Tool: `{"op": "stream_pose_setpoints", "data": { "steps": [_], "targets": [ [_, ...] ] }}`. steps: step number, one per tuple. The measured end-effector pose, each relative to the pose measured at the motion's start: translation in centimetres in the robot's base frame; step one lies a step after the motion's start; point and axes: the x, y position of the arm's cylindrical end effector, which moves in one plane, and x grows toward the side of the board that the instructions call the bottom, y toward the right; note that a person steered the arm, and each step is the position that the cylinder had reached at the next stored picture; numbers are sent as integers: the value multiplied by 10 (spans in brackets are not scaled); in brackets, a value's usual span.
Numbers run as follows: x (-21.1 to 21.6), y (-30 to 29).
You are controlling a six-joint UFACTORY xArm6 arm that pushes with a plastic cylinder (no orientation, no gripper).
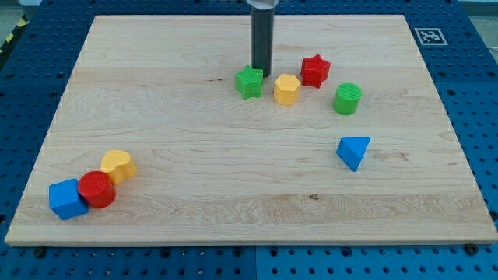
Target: Move the green star toward the red circle
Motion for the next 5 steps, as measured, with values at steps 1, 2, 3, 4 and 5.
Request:
{"op": "stream_pose_setpoints", "data": {
  "steps": [1,2,3,4,5],
  "targets": [
    [24,3],
    [32,-25],
    [28,-67],
    [12,-99],
    [-12,-117]
  ]
}}
